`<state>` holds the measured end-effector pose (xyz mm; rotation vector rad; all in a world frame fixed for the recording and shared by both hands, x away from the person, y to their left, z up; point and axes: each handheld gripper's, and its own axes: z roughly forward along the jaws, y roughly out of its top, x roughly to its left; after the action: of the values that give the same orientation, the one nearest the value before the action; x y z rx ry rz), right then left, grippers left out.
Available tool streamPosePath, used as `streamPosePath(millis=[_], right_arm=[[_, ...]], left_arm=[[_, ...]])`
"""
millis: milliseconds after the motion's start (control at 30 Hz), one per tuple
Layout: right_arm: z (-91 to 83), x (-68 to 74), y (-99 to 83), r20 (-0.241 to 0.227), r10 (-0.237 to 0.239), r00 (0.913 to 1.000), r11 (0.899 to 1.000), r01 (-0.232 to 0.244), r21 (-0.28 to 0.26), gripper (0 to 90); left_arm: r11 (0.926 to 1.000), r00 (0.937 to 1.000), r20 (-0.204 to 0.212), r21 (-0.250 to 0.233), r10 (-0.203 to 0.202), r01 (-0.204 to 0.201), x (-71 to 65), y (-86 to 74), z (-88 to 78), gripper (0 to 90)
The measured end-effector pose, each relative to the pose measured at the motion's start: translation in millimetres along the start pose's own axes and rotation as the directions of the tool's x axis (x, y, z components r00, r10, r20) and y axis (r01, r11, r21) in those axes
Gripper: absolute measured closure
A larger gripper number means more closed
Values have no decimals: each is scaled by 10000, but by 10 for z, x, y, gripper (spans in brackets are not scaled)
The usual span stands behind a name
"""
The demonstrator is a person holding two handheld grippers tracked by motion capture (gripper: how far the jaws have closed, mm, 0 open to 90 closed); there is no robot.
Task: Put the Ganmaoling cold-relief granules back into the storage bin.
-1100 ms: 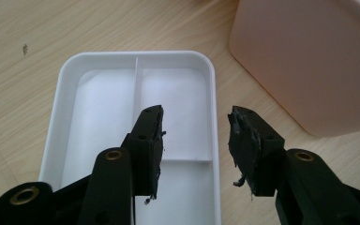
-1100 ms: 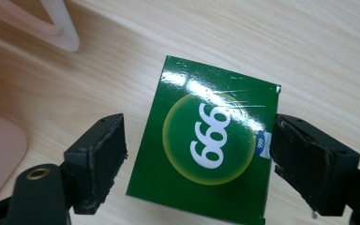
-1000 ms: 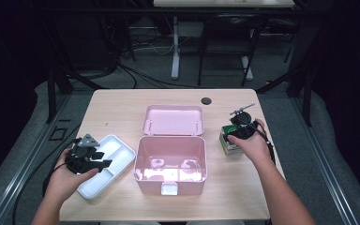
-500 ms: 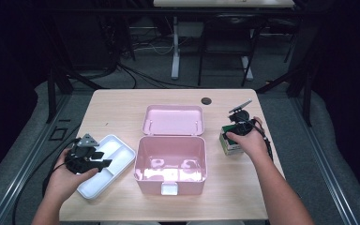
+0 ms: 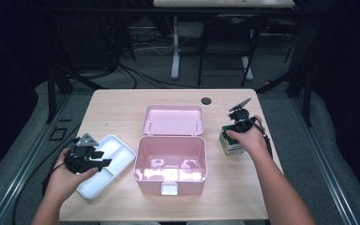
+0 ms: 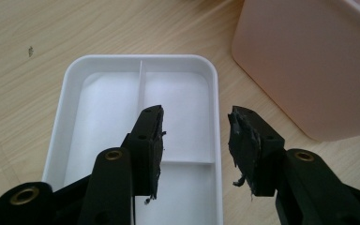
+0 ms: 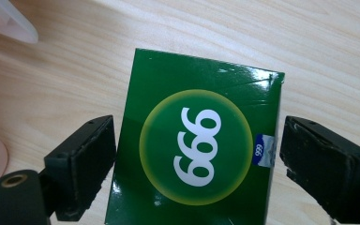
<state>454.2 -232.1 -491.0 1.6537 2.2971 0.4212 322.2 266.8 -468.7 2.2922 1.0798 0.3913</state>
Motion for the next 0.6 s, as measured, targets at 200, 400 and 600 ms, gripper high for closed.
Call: streamPosePath(millis=[200,400,600], right_arm=[[33,-1,-10,-66,84,9999,9998,-83,206,112],[-4,-17,-20,-271,110,9996,9988,-97,472,135],[-60,-24,-102,-593,-162,9981,9977,201,648,150]], left_arm=[[10000,10000,5,-22,-18,18,7,-3,2,548],[10000,10000,18,-18,-16,16,4,-3,9,548],[10000,10000,1,-66,-66,66,10,-9,-2,548]])
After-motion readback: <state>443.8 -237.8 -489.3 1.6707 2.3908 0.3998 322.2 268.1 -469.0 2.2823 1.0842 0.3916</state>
